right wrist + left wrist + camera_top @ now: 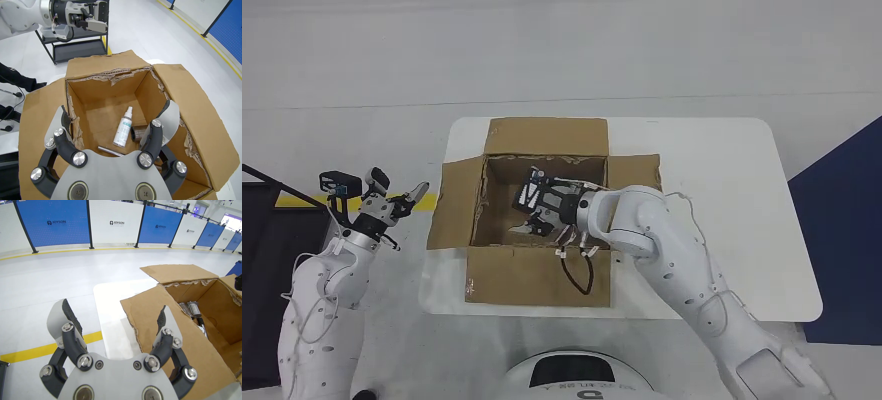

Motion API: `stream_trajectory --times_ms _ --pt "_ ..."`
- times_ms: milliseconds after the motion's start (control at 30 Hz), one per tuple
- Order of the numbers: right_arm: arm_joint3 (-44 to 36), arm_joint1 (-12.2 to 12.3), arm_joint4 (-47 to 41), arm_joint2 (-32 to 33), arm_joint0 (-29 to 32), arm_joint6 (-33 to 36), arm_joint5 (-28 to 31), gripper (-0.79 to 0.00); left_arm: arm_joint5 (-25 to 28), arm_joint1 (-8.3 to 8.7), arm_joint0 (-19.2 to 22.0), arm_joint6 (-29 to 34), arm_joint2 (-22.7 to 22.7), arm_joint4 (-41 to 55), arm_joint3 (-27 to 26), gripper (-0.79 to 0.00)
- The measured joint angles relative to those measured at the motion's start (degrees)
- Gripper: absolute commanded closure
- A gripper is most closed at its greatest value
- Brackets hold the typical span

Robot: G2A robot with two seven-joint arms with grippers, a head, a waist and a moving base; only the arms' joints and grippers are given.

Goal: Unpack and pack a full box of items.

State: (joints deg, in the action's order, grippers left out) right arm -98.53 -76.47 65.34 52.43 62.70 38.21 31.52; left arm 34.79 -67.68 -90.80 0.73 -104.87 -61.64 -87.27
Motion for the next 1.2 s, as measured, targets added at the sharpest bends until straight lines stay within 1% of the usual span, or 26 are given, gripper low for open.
stream_trajectory --times_ms 533,600,700,800,833,900,1033,1067,1133,1167,1200 --pt "-0.04 0.03 0.18 0.08 0.14 -0.24 0.37 -0.785 0.00 0.00 0.00 0.00 0.00 0.00 0.00 -0.785" --pt "0.28 -0.02 0.38 -0.47 0.49 -0.21 -0.27 -0.785 0.00 0.00 0.00 0.00 0.00 0.00 0.00 -0.785" --pt "1.25 -0.37 -0.76 -2.32 0.22 2.05 -1.82 -0.785 0.00 0.00 0.00 0.00 0.00 0.00 0.00 -0.785" --pt "2.11 -0.80 -3.01 -3.54 -1.13 6.02 -4.20 -0.785 0.00 0.00 0.00 0.00 0.00 0.00 0.00 -0.785" --pt "2.35 -0.95 -3.51 -3.98 -1.57 6.93 -4.82 -0.776 0.00 0.00 0.00 0.00 0.00 0.00 0.00 -0.785" --pt "3.25 -1.32 -4.51 -4.93 -2.64 8.02 -6.20 -0.730 0.00 0.00 0.00 0.00 0.00 0.00 0.00 -0.785" --pt "7.25 -2.20 -5.96 -6.60 -5.09 8.52 -9.15 -0.714 0.00 0.00 0.00 0.00 0.00 0.00 0.00 -0.785" --pt "9.02 -2.54 -6.39 -7.21 -6.07 8.67 -9.99 -0.696 0.00 0.00 0.00 0.00 0.00 0.00 0.00 -0.785" --pt "12.04 -3.19 -7.07 -8.27 -7.82 8.55 -11.54 -0.619 0.00 0.00 0.00 0.00 0.00 0.00 0.00 -0.785" --pt "13.23 -3.47 -7.25 -8.82 -8.49 8.44 -12.09 -0.597 0.00 0.00 0.00 0.00 0.00 0.00 0.00 -0.785" --pt "14.38 -3.76 -7.23 -9.41 -9.13 8.38 -12.68 -0.597 0.00 0.00 0.00 0.00 0.00 0.00 0.00 -0.785"
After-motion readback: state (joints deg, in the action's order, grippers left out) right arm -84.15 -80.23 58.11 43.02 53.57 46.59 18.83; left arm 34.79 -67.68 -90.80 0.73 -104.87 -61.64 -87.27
